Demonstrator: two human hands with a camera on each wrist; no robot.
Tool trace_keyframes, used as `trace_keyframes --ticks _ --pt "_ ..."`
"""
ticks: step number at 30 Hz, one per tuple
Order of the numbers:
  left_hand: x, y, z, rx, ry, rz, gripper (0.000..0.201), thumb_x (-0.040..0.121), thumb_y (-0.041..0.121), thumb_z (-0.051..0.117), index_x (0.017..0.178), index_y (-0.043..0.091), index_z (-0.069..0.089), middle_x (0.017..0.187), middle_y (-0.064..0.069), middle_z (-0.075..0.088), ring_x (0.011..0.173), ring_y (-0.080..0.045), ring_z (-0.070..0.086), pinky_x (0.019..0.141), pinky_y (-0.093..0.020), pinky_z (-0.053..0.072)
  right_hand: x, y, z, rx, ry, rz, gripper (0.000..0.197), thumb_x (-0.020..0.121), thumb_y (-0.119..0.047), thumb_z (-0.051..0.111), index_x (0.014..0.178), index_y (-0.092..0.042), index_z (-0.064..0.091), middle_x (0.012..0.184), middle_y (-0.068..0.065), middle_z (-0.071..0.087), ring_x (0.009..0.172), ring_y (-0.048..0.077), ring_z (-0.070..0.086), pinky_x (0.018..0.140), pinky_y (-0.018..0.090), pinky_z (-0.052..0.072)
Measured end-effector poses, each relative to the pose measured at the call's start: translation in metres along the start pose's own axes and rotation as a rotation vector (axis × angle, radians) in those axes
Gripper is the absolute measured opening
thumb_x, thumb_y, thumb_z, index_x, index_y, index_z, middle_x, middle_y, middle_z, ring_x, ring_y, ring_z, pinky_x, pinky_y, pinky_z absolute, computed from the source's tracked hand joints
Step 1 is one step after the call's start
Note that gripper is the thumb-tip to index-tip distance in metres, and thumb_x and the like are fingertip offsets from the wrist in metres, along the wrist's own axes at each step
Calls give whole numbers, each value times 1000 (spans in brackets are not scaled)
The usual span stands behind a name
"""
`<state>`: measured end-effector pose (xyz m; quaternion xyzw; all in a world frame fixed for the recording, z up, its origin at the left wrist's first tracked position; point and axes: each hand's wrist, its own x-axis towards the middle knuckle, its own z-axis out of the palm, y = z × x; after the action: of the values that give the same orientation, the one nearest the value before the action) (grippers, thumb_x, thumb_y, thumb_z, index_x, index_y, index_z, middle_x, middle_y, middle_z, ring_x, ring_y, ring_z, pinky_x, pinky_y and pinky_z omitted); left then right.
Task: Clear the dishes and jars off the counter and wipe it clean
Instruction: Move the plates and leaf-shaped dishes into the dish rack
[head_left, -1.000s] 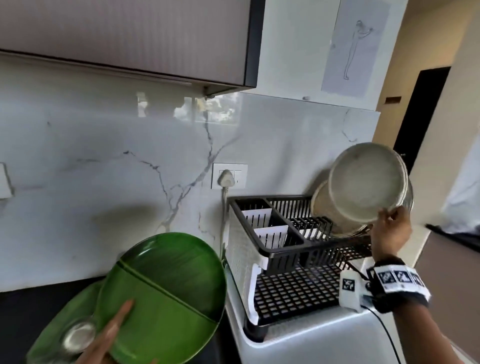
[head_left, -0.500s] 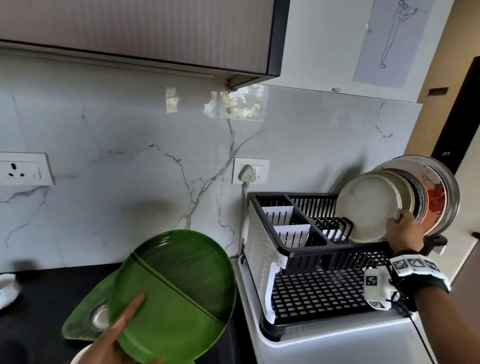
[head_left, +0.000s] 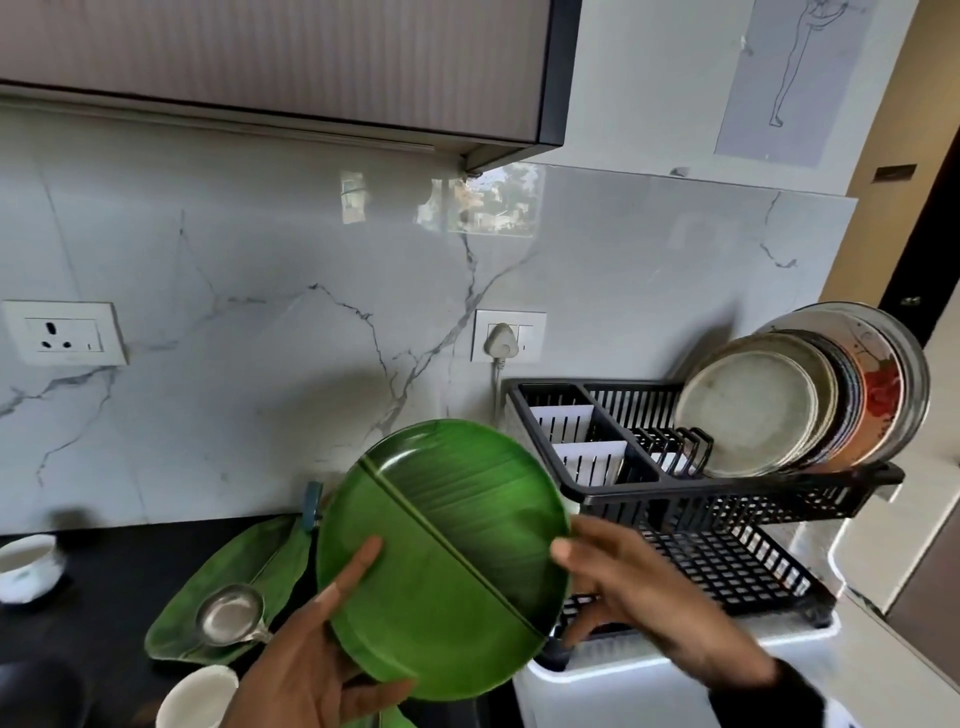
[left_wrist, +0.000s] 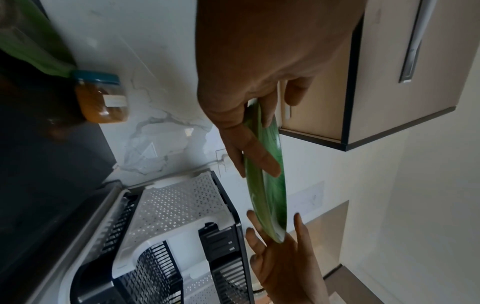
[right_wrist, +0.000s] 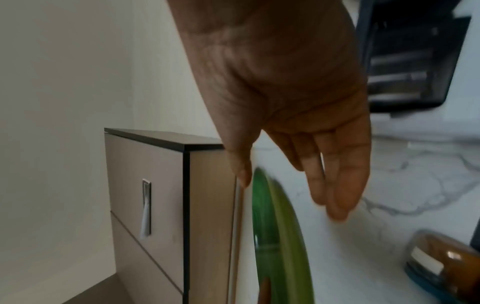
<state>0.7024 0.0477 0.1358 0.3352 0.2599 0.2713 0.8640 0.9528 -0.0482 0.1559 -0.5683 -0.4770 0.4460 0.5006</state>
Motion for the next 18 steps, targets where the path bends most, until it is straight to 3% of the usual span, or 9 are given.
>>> trace_keyframes --ticks 1,2,4,6,7,9,12,15,18 --pt "-2 -1 3 -20 -56 12 50 45 27 90 92 22 75 110 -9 61 87 -53 60 40 -53 51 0 3 5 61 -24 -1 37 76 -23 72 110 -9 64 103 16 70 84 35 69 52 33 57" --pt "-1 -5 7 -30 -67 20 49 44 28 89 91 24 77 111 -10 63 86 -52 63 43 -54 52 0 6 6 107 -6 -6 31 77 -14 72 106 -7 65 101 17 71 80 33 69 50 33 57" --pt "2 -12 16 -6 -18 83 32 63 26 66 93 26 77 115 -12 65 88 -47 66 48 -51 55 2 8 2 134 58 -44 38 70 -11 78 104 -2 64 99 18 71 81 32 70 58 39 58" --pt "7 -17 18 59 -24 170 25 67 20 75 92 27 77 114 -7 67 92 -38 68 53 -46 57 1 3 -7 125 149 -105 45 66 -11 80 105 1 63 101 17 72 87 32 70 72 44 58" --pt "8 -18 19 128 -18 233 36 56 28 87 91 28 77 113 -3 67 94 -33 69 56 -43 58 0 0 -17 124 230 -154 36 70 -4 74 104 0 64 99 15 72 86 29 70 72 41 58" --pt "10 -20 13 280 -60 332 70 30 50 91 94 28 76 116 2 67 102 -22 67 65 -39 59 -1 -15 -42 116 440 -236 23 80 6 59 99 -5 65 90 8 75 78 20 71 61 33 58" --pt "8 -23 2 420 -74 363 78 24 64 85 90 23 76 112 -3 69 98 -25 68 75 -33 59 7 -30 -98 -56 819 -355 20 89 6 52 99 -8 61 73 -6 72 65 11 68 52 29 55" --pt "7 -28 -13 411 -6 307 84 13 56 89 84 12 76 99 -18 71 83 -35 70 67 -32 60 23 -34 -153 -372 1157 -299 31 90 5 49 120 5 52 100 13 64 93 27 61 75 28 50" --pt "6 -29 -21 378 24 248 81 10 44 93 78 4 76 92 -26 70 73 -37 70 57 -35 59 33 -33 -188 -570 1304 -162 38 91 1 46 128 7 45 122 31 55 114 44 52 97 43 39"
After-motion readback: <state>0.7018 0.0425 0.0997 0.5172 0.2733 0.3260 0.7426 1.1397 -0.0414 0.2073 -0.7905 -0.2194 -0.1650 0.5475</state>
